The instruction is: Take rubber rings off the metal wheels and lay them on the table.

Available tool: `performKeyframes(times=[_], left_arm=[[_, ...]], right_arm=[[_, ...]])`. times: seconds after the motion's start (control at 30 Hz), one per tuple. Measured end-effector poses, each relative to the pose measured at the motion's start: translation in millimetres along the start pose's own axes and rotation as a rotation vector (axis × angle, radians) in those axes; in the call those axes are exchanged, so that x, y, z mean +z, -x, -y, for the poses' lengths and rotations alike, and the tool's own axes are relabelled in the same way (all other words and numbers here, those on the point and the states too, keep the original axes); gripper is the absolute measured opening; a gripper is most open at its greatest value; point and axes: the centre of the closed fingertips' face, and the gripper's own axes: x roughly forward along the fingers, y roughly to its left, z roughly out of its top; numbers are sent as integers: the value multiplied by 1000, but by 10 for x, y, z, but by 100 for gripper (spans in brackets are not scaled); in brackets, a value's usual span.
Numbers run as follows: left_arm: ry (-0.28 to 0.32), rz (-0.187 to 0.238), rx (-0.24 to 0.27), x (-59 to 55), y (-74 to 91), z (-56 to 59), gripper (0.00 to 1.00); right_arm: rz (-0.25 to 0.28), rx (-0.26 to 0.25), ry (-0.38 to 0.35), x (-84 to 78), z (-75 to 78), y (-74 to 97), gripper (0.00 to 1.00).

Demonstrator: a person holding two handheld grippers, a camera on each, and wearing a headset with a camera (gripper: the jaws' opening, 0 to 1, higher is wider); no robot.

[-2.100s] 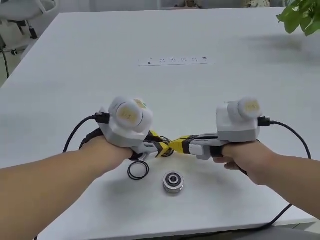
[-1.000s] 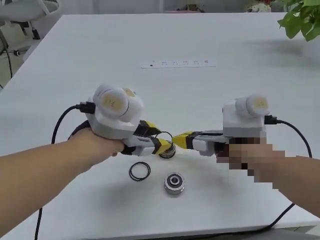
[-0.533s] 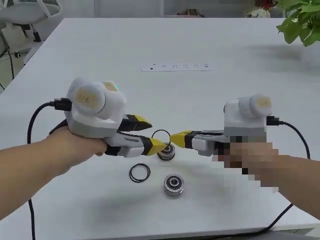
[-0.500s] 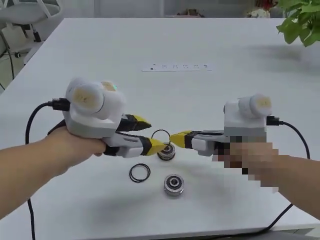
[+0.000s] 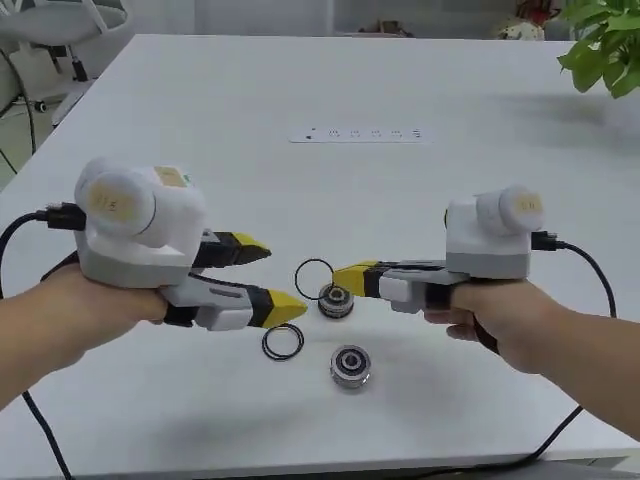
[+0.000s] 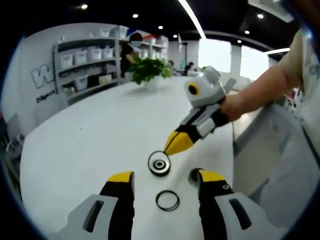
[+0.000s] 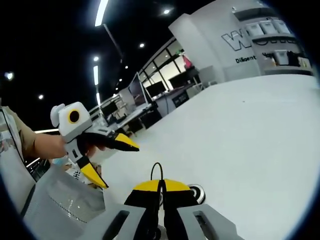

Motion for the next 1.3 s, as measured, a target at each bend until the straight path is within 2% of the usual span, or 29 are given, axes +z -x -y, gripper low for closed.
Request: performKeyframes(times=[0.47, 1.0, 1.3], left_arm=[[25, -6, 19, -191, 149, 17, 63], [45, -16, 40, -354, 255, 6, 69], [58, -26, 45, -426, 294, 17, 72]], right_arm=[[-72, 40, -1, -180, -144, -157, 0], [-157, 54, -26, -425, -190, -318, 0], [-203, 36, -36, -542, -138, -369, 0]])
